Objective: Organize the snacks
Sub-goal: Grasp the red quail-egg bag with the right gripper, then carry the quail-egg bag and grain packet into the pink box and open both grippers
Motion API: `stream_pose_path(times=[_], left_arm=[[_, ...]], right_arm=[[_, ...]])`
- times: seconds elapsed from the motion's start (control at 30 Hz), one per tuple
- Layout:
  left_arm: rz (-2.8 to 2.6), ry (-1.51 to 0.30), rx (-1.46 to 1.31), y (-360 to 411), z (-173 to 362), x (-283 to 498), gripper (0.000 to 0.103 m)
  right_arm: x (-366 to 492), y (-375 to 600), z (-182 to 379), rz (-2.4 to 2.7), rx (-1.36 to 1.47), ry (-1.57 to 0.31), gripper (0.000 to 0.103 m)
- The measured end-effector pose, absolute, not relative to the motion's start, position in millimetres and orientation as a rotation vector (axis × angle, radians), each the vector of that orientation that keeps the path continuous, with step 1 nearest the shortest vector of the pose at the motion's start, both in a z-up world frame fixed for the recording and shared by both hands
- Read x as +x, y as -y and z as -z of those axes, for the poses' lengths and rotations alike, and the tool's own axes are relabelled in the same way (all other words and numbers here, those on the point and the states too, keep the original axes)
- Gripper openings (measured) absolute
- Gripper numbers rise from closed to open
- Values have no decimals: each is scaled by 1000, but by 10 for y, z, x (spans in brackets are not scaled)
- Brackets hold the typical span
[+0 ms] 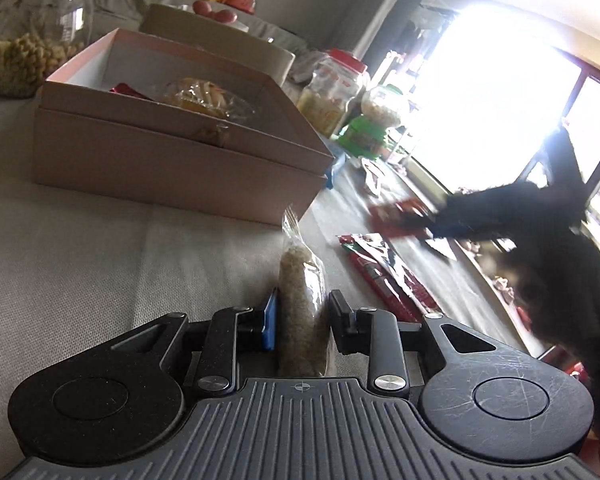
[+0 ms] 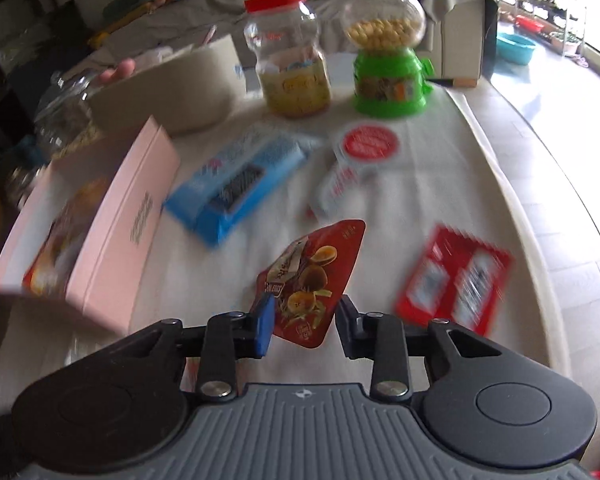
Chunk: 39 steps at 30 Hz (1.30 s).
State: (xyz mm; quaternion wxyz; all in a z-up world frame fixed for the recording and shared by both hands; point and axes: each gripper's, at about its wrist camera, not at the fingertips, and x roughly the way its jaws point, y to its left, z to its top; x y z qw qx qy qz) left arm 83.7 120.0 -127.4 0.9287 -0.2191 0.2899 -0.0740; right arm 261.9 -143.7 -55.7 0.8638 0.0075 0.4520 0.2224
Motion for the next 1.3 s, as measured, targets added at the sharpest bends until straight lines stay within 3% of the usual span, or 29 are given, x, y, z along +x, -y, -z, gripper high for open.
stream_pose_path(times=[0.13, 0.2, 0.3, 0.7, 0.77, 1.3], left_arm=[[150, -598, -438, -1196, 1280, 849, 32], [156, -603, -445, -1214, 1283, 856, 31], [153, -618, -422, -1189, 1259, 879, 31], [86, -728, -257, -934, 1108, 1026, 33], [86, -733, -271, -947, 1110, 1035, 33], [178, -820, -269, -794, 1040, 760, 31]], right_arm=[[2409, 1655, 520, -421, -70, -930, 41], [2324, 1691, 487, -298, -178, -851, 66], [2206, 1666, 470, -241, -222, -751, 81], [2514, 1400, 838, -234, -23, -845, 79], [2467, 1438, 816, -253, -10, -839, 73], [1260, 1455, 205, -597, -104, -778, 73]])
